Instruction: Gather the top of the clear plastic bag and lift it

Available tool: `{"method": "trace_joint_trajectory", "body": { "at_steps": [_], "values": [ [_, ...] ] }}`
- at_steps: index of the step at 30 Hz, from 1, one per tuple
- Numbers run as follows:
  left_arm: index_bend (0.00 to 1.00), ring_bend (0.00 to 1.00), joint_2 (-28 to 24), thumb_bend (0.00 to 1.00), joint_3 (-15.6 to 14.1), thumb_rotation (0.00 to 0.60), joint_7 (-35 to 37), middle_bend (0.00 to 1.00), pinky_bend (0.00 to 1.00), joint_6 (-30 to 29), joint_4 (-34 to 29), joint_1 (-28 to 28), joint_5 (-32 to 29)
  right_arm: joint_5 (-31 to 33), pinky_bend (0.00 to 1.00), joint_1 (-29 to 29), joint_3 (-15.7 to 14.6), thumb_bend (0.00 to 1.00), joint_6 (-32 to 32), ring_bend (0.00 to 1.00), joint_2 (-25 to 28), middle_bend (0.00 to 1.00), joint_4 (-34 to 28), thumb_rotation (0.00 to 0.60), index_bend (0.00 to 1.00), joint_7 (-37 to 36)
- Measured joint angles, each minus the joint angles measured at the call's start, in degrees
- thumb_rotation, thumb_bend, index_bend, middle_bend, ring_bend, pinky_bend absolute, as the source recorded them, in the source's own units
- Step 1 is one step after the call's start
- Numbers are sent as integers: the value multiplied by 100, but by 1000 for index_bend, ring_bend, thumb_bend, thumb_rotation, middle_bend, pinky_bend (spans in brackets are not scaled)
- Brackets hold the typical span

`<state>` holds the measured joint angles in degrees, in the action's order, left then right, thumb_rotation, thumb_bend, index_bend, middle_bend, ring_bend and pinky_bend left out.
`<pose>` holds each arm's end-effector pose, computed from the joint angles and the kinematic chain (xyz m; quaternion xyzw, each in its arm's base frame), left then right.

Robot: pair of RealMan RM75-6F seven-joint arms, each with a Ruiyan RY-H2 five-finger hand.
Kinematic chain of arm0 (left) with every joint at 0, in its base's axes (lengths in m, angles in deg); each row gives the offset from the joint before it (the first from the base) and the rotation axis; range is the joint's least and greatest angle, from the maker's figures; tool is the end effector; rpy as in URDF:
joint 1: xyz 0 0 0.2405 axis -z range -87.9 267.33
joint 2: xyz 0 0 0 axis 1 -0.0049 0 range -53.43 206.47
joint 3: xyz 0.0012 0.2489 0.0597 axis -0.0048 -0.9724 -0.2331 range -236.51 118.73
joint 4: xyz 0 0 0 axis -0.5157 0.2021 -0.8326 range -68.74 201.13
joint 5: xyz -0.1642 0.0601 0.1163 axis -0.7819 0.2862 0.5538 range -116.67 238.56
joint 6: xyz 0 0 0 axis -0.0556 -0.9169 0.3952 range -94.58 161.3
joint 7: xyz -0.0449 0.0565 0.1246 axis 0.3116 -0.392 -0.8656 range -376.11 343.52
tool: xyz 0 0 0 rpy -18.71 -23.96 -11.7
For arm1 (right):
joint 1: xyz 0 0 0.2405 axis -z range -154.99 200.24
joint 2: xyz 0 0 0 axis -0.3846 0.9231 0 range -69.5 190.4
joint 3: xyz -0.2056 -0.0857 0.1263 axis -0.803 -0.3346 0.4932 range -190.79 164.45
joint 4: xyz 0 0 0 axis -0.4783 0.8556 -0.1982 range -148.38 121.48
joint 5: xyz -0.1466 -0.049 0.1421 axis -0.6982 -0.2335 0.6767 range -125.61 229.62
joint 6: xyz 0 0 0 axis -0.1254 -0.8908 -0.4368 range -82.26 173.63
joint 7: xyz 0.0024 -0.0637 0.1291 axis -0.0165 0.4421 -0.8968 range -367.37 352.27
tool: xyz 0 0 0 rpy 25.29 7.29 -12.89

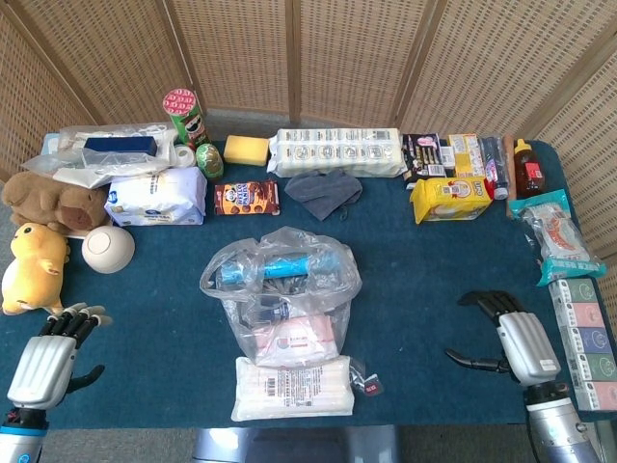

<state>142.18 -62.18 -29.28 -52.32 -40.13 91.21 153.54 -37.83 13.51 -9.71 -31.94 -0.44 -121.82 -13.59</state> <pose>-0.2573 0.1379 0.1191 -0.6279 -0.4150 -0.3831 0.5355 -0.2369 -0.1941 0.1364 0.5962 -0.4729 0.4723 0.4447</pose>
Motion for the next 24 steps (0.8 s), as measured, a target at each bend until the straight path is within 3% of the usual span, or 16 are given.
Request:
{"method": "trace_joint_trajectory", "body": {
  "at_steps": [14, 24],
  "values": [
    [301, 175, 13, 124, 20, 600, -46, 253, 191, 89, -12, 32, -83, 1045, 121, -1232, 407, 68, 1680, 192, -412, 261, -176, 293, 257, 581],
    [301, 175, 74, 123, 27, 600, 58, 253, 191, 176, 113, 59, -170, 1913, 135, -1848, 674, 67, 2213, 192, -861, 258, -119, 294, 247, 1112]
  ]
}}
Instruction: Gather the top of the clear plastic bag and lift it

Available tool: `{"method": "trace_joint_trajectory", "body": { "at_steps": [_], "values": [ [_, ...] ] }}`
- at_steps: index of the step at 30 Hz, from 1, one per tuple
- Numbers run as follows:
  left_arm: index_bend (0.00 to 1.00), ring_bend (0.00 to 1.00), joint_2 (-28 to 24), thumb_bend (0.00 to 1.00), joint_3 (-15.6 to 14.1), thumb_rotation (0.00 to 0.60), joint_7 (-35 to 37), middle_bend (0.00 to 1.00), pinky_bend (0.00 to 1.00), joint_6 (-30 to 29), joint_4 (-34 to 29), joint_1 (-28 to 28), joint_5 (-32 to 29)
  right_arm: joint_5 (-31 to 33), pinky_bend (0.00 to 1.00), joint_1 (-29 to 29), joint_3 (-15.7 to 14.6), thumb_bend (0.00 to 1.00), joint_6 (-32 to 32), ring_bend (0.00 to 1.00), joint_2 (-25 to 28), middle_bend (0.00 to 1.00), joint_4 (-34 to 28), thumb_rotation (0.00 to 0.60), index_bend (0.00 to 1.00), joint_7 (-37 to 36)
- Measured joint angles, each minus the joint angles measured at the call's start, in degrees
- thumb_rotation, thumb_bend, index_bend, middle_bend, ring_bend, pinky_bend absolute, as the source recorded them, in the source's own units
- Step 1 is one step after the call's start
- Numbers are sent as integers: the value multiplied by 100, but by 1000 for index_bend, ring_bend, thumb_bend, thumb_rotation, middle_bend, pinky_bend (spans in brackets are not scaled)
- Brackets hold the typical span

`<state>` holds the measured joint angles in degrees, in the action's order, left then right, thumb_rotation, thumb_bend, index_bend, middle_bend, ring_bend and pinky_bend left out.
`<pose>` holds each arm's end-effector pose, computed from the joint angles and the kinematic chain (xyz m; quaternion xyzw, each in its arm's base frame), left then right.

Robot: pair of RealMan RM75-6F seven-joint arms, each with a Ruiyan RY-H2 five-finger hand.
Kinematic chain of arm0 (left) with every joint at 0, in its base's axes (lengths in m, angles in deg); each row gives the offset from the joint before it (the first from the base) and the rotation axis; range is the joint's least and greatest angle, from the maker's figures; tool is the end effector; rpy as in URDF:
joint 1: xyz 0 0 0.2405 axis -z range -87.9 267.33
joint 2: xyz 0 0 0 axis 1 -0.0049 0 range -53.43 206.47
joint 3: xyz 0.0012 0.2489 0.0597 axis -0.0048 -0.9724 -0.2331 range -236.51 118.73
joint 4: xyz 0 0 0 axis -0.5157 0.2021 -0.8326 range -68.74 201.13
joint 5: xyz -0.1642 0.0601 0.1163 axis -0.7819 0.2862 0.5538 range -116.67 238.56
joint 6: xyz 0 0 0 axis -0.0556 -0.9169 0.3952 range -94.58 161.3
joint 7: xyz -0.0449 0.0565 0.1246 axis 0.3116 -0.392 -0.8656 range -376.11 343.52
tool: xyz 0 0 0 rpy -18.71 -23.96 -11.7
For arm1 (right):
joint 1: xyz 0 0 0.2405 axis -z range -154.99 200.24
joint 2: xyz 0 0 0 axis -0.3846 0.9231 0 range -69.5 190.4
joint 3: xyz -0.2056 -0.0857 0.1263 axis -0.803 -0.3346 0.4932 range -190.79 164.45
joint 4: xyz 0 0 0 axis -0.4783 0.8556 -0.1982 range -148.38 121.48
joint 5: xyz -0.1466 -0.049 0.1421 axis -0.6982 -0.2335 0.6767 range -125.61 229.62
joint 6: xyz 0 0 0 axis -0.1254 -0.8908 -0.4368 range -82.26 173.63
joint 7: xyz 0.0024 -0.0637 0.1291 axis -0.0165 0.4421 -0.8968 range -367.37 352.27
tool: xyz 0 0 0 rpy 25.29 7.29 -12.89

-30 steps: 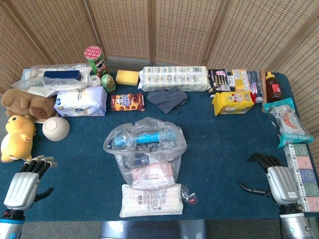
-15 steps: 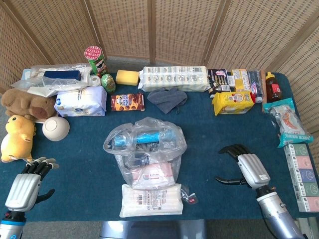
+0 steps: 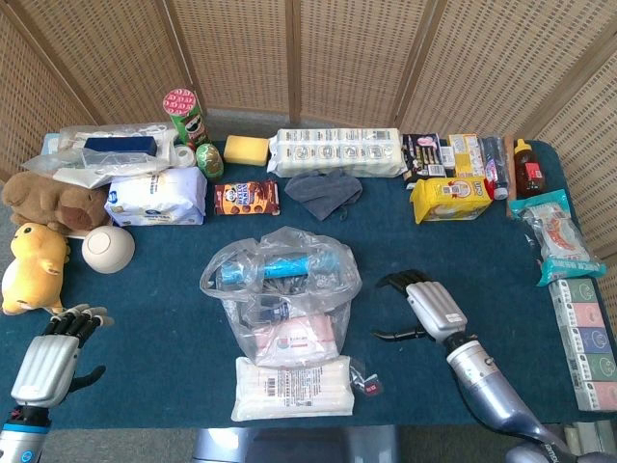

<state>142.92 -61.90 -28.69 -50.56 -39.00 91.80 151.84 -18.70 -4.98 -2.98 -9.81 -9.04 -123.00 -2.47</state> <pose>-0.2632 0.1412 0.1131 -0.6290 -0.4263 -0.3728 0.5325 -0.1694 -0.2704 0.0622 0.6729 -0.5090 0.4111 0.3451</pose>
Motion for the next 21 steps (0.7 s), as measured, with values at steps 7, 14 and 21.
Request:
{"method": "trace_joint_trajectory", "body": {
  "at_steps": [7, 14, 21],
  "values": [
    [302, 175, 38, 124, 16, 600, 152, 253, 190, 61, 155, 20, -93, 522, 136, -335, 147, 67, 284, 193, -238, 258, -21, 293, 245, 175],
    [301, 175, 93, 124, 23, 600, 384, 253, 191, 127, 364, 43, -166, 1535, 136, -903, 429, 67, 712, 194, -570, 260, -19, 294, 245, 119],
    [301, 175, 155, 125, 32, 600, 558, 253, 191, 190, 529, 70, -225, 2251, 128, -1437, 763, 67, 1234, 196, -811, 268, -30, 294, 245, -346]
  ]
}}
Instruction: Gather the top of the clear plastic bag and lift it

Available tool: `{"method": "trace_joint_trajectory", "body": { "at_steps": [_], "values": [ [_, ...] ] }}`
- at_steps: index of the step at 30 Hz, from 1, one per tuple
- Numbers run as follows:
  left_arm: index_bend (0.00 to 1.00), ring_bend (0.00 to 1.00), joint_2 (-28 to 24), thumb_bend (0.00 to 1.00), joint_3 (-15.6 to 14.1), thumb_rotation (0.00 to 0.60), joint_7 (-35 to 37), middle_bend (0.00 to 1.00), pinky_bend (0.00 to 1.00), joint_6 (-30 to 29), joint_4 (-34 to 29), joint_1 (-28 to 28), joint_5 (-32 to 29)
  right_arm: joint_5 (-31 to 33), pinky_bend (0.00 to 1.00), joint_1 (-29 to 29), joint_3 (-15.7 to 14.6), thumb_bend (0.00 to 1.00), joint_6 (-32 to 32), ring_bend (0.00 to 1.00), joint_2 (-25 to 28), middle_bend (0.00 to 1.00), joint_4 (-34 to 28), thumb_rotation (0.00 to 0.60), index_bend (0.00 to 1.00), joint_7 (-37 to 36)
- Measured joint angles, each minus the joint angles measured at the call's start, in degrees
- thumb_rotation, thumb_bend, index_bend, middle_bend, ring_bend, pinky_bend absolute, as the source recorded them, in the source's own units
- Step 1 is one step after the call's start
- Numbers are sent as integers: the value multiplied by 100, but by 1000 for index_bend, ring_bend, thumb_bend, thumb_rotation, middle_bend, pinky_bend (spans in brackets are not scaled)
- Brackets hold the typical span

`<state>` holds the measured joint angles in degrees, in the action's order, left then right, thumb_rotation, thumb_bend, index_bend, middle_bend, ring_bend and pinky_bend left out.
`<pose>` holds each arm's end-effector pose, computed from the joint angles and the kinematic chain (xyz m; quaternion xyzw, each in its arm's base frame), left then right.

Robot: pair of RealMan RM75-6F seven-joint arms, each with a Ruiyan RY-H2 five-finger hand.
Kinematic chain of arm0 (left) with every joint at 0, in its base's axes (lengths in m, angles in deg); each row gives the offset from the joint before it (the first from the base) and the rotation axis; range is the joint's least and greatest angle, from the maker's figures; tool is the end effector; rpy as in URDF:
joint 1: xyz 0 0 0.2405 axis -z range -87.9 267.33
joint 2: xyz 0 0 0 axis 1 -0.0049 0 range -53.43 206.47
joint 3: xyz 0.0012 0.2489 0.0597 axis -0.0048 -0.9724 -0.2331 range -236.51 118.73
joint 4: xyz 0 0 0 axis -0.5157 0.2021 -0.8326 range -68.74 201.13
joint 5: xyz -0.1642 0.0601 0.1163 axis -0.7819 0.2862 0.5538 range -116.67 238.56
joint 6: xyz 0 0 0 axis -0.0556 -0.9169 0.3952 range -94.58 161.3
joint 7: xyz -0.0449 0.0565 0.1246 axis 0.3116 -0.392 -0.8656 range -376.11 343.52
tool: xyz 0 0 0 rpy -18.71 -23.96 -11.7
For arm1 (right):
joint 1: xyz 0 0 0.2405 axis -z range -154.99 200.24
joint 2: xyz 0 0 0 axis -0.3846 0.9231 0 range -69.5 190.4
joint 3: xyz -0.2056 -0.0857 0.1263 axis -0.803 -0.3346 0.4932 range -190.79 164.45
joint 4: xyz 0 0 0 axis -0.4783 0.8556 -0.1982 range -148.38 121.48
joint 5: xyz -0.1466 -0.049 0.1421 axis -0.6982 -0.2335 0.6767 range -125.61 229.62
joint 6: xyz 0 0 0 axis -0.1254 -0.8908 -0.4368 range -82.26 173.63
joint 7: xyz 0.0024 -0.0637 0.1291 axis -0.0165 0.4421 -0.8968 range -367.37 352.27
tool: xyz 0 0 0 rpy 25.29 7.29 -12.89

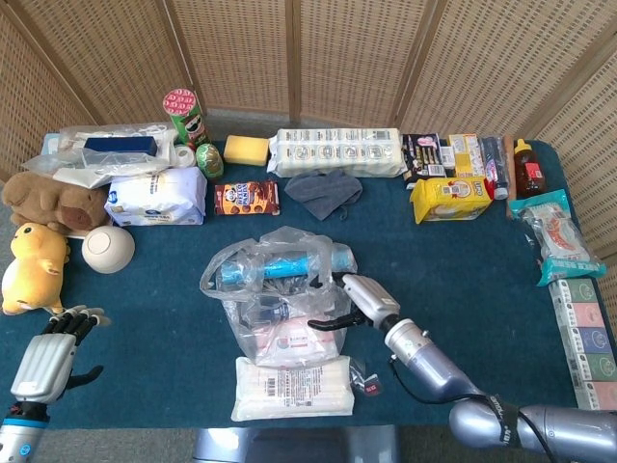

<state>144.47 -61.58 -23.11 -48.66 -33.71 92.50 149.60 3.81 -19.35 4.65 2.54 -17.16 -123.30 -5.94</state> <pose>-0.2845 0.1457 0.1064 -0.6197 -0.4505 -0.3665 0.5280 -0.0859 -0.3025 0.0115 0.6304 -0.6309 0.4065 0.1983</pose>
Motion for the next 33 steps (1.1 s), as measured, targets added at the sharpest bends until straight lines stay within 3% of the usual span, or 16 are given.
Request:
{"method": "trace_joint_trajectory", "body": {
  "at_steps": [8, 16, 26, 33],
  "values": [
    [301, 175, 31, 124, 1, 600, 133, 253, 191, 64, 138, 10, -95, 354, 124, -184, 425, 67, 360, 209, -238, 299, 66, 292, 264, -1034],
    [301, 175, 79, 123, 0, 600, 189, 253, 191, 141, 208, 52, -124, 541, 141, -75, 1012, 67, 882, 262, -361, 349, 54, 292, 319, -2512],
    [302, 175, 85, 123, -14, 600, 183, 253, 191, 156, 206, 73, -107, 412, 273, 633, 2148, 67, 1618, 402, -568, 428, -111, 295, 351, -4741],
    [301, 175, 29, 123, 14, 600, 138, 253, 191, 88, 166, 129, 55, 375, 336, 1132, 2790, 67, 2002, 489, -532, 475, -389, 296, 361, -5640]
  ]
}}
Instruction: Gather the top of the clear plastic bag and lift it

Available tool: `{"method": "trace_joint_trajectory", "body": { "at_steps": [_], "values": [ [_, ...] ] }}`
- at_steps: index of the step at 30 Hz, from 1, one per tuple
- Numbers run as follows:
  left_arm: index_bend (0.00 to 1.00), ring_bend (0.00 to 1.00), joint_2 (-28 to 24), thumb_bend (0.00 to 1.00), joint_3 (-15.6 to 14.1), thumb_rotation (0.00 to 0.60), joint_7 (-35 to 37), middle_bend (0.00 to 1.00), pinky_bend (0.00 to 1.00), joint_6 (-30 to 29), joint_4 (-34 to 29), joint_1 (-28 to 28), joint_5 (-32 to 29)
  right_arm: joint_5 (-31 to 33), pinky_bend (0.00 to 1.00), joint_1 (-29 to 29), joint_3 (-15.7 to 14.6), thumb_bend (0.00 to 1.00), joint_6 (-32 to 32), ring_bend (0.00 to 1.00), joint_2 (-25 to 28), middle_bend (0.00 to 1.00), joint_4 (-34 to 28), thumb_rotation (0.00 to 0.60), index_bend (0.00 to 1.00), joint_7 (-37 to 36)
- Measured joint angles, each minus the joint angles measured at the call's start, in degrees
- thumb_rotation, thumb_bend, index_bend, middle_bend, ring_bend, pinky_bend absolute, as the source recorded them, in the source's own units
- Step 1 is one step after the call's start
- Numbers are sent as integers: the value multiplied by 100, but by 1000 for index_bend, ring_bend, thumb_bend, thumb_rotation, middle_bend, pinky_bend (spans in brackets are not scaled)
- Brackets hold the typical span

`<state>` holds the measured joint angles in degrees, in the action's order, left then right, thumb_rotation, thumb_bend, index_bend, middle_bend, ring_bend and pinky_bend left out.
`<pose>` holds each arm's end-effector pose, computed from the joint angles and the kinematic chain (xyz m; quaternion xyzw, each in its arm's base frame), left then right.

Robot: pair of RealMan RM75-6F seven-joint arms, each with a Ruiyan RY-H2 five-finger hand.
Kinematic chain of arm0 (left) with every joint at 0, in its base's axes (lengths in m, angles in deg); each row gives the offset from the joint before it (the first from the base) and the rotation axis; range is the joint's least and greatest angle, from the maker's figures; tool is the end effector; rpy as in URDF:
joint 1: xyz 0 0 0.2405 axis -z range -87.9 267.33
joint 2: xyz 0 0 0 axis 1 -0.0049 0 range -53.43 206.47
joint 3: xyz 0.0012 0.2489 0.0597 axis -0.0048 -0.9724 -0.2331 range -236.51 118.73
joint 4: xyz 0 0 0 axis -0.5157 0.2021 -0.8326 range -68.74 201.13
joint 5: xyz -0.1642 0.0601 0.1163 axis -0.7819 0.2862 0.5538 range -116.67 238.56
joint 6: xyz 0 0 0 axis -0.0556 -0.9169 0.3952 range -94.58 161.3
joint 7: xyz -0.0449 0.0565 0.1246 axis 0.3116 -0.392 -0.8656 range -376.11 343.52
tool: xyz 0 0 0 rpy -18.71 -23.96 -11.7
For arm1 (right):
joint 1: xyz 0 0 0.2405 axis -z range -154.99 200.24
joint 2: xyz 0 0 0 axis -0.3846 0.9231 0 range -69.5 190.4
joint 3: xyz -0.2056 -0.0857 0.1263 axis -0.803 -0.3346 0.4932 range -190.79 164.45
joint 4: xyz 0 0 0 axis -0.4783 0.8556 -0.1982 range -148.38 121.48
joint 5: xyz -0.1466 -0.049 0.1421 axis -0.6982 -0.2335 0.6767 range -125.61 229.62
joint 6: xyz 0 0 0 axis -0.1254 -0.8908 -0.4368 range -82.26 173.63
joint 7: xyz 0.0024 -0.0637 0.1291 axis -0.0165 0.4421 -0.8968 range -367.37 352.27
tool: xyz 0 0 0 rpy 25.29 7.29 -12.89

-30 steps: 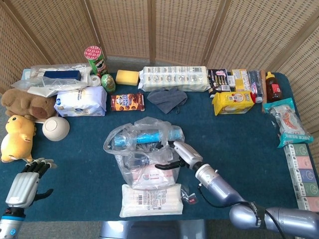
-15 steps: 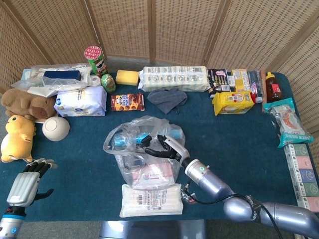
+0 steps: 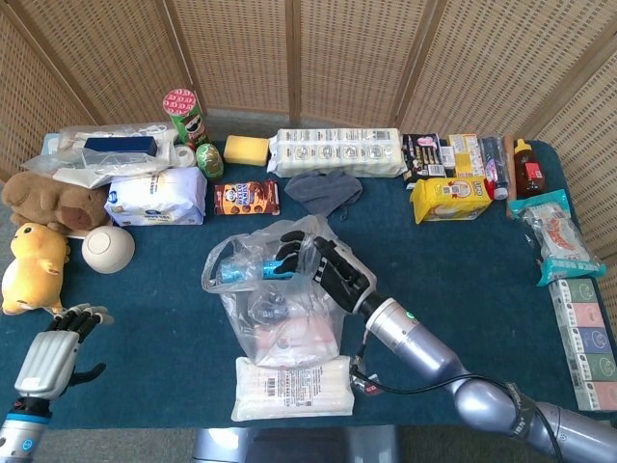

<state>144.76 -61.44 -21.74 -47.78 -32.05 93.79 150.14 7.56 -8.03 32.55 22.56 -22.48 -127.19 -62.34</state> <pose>-0.2860 0.1526 0.1044 -0.6292 -0.4447 -0.3701 0.5190 -0.0194 -0.3180 0.0594 -0.1799 0.8413 -0.4721 0.1924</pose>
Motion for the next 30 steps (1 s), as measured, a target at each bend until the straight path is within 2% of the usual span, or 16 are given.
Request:
{"method": "trace_joint_trajectory", "body": {
  "at_steps": [11, 15, 18, 25, 30],
  "values": [
    [301, 175, -185, 124, 96, 600, -174, 253, 190, -7, -256, 230, 331, 504, 538, 605, 657, 90, 209, 625, 678, 580, -733, 292, 456, -746],
    [301, 175, -275, 124, 158, 600, -298, 253, 191, 16, -393, 370, 511, 638, 582, 733, 804, 103, 306, 716, 907, 627, -893, 296, 496, -856],
    [302, 175, -355, 124, 239, 600, -386, 252, 190, 30, -497, 499, 652, 627, 590, 853, 849, 117, 368, 735, 1041, 636, -993, 296, 512, -860],
    [284, 175, -490, 125, 535, 600, -616, 253, 203, 58, -680, 905, 1121, 345, 552, 1126, 858, 125, 599, 701, 1181, 615, -1128, 295, 517, -744],
    [224, 175, -547, 125, 741, 600, -942, 253, 203, 463, -844, 1354, 1237, 151, 529, 1364, 938, 126, 826, 687, 1170, 607, -1141, 297, 517, -749]
  ]
}}
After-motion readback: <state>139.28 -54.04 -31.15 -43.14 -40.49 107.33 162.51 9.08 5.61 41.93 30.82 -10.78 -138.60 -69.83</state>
